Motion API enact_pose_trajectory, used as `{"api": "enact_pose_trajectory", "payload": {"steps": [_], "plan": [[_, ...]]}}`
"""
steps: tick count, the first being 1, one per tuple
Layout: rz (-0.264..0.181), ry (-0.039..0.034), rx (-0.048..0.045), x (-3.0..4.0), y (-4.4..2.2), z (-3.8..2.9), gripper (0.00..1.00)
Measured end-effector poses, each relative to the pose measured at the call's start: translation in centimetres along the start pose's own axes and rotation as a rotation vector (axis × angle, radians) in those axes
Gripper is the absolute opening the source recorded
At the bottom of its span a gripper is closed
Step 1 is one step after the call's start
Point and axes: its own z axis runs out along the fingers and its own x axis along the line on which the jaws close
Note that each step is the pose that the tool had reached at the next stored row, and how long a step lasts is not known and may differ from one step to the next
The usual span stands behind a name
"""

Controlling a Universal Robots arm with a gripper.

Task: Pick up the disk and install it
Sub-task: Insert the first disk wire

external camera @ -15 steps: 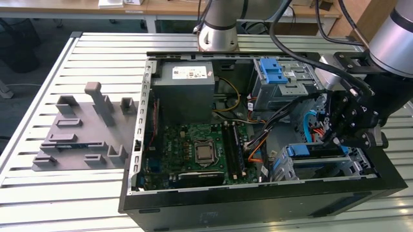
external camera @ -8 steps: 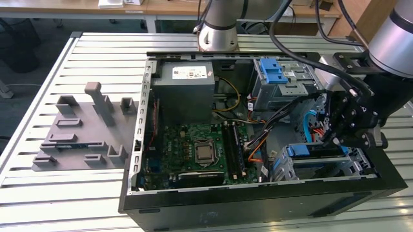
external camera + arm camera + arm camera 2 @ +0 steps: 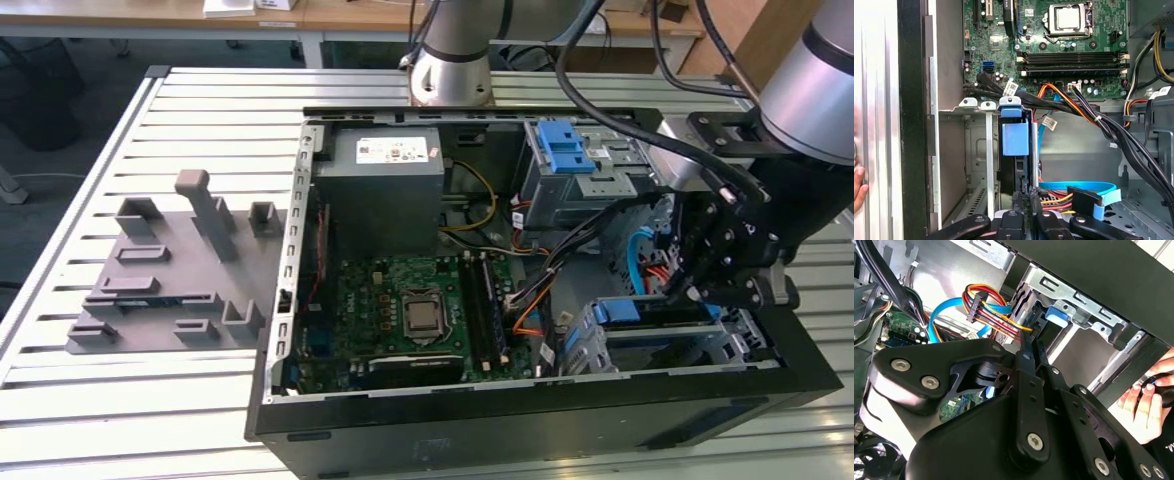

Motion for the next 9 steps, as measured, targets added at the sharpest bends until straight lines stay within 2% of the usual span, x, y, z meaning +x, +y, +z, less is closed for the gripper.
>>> {"api": "enact_pose_trajectory", "payload": {"steps": [9], "plan": [[0.000,-0.0006,-0.0001,-0.01,0.00,0.06,0.17]]}}
